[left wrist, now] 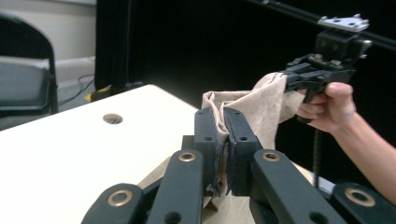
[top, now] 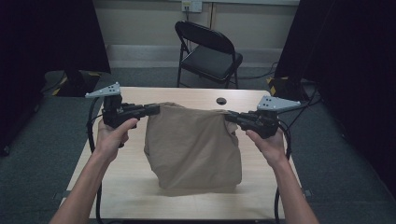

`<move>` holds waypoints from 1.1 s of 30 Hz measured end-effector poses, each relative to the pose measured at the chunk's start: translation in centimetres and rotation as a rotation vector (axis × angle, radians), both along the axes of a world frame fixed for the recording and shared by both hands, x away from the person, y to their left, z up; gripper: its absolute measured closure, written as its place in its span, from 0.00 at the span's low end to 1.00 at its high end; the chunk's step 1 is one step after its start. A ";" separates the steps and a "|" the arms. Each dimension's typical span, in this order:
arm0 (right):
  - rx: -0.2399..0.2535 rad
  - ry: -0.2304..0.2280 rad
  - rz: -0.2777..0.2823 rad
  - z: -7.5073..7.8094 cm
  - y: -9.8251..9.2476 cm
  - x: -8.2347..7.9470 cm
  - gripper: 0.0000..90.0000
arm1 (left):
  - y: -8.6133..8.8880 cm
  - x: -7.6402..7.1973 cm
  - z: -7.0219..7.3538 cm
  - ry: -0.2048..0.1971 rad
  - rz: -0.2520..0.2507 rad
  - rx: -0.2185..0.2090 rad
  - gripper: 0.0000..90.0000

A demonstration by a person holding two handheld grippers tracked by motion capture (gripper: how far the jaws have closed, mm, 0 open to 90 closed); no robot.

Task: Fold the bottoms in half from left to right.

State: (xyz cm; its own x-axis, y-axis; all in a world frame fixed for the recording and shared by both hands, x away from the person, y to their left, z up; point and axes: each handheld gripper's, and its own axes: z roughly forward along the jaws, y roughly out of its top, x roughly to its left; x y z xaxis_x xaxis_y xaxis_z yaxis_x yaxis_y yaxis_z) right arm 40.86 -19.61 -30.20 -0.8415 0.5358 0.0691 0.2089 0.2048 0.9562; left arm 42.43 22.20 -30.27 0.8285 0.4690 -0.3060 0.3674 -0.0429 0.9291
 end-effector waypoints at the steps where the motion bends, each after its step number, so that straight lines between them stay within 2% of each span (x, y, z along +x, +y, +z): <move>1: -0.003 0.008 -0.002 -0.3 0.0 0.3 0.98 | -0.1 0.5 -0.4 0.014 -0.001 0.011 0.95; 4: -0.013 0.036 -0.007 -1.4 0.0 1.2 0.98 | -0.5 1.9 -2.0 0.061 0.014 0.040 0.95; 7: -0.045 0.065 -0.024 -2.9 0.1 2.1 0.98 | -0.9 3.2 -3.7 0.098 0.016 0.070 0.95; 10: -0.050 0.103 -0.047 -4.2 -0.1 3.2 0.97 | -1.3 4.3 -5.7 0.142 0.017 0.063 0.95; 12: -0.054 0.123 -0.051 -4.9 -0.1 3.6 0.97 | -1.6 4.8 -6.8 0.148 0.030 0.097 0.95; 14: -0.066 0.147 -0.058 -5.9 -0.1 4.2 0.97 | -1.6 5.4 -7.7 0.163 0.042 0.093 0.95; 17: -0.075 0.174 -0.071 -6.7 -0.1 4.9 0.93 | -1.4 6.3 -8.4 0.179 0.059 0.067 0.94; 19: -0.079 0.178 -0.106 -7.0 -0.1 5.5 0.87 | -1.5 6.7 -8.7 0.180 0.084 0.087 0.93; 21: -0.091 0.183 -0.128 -7.2 -0.2 5.9 0.83 | -1.5 7.1 -9.0 0.187 0.114 0.085 0.80; 23: -0.092 0.185 -0.161 -7.4 -0.3 6.2 0.75 | -1.3 7.3 -9.0 0.188 0.123 0.065 0.76; 25: -0.088 0.184 -0.221 -7.5 -0.5 6.3 0.66 | -1.0 7.3 -9.0 0.187 0.138 0.071 0.69; 27: -0.084 0.179 -0.263 -7.5 -0.8 6.5 0.63 | -0.9 7.1 -8.9 0.189 0.135 0.062 0.69; 29: -0.073 0.167 -0.296 -7.5 -1.1 6.6 0.60 | -1.0 6.8 -8.9 0.182 0.127 0.070 0.69; 31: -0.059 0.173 -0.296 -7.5 -1.3 6.7 0.60 | -1.3 6.4 -9.0 0.175 0.112 0.084 0.71; 33: -0.075 0.169 -0.293 -7.6 -1.3 6.5 0.61 | -1.5 6.0 -9.0 0.169 0.096 0.099 0.73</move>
